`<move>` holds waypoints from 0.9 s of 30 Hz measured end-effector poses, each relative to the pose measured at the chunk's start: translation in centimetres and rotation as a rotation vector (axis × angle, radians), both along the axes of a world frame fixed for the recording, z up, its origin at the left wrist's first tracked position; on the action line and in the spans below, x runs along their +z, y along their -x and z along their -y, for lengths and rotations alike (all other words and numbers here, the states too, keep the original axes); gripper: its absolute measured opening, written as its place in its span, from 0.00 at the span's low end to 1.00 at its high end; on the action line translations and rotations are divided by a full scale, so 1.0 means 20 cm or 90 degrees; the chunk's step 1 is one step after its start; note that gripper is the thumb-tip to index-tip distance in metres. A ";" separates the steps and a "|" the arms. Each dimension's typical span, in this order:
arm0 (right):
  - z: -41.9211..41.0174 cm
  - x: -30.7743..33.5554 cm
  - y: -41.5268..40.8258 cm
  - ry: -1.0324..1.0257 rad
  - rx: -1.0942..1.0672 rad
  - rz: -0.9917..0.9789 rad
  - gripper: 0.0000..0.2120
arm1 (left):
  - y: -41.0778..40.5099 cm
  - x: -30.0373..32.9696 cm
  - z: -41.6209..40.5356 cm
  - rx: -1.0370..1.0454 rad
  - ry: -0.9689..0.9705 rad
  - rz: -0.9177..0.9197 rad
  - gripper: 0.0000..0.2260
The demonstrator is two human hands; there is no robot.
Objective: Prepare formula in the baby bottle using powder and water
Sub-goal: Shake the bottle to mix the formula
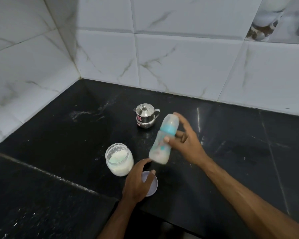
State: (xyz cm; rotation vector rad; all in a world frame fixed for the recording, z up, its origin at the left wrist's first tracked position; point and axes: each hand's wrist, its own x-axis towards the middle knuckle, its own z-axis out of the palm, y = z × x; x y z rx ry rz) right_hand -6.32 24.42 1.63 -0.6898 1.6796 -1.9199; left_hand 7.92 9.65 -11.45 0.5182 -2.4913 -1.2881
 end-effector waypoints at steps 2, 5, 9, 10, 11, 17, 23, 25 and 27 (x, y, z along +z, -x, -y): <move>0.01 0.04 0.06 0.086 -0.141 0.055 0.37 | 0.00 0.01 0.00 -0.002 -0.010 -0.002 0.23; 0.01 0.03 0.07 0.124 -0.163 0.086 0.36 | 0.00 0.01 0.00 -0.002 -0.017 -0.002 0.23; 0.00 0.01 0.00 -0.038 0.014 0.007 0.39 | 0.00 0.00 0.00 0.010 -0.008 0.019 0.23; 0.00 0.02 0.01 -0.008 -0.023 0.013 0.39 | 0.00 0.00 0.00 0.007 -0.011 0.010 0.23; 0.01 0.03 0.04 0.042 -0.083 0.038 0.38 | 0.00 0.00 0.00 0.001 -0.014 0.001 0.23; 0.02 -0.01 -0.01 0.008 -0.036 0.036 0.39 | 0.00 -0.01 0.00 0.006 -0.010 0.011 0.24; 0.02 0.03 0.07 0.120 -0.178 0.084 0.36 | 0.00 0.01 -0.01 -0.001 -0.013 -0.010 0.23; 0.01 0.03 0.06 0.113 -0.169 0.086 0.35 | 0.00 0.00 0.00 0.002 -0.009 -0.010 0.23; 0.01 0.01 -0.01 0.013 -0.037 0.042 0.37 | 0.00 -0.01 0.00 0.006 0.002 0.006 0.23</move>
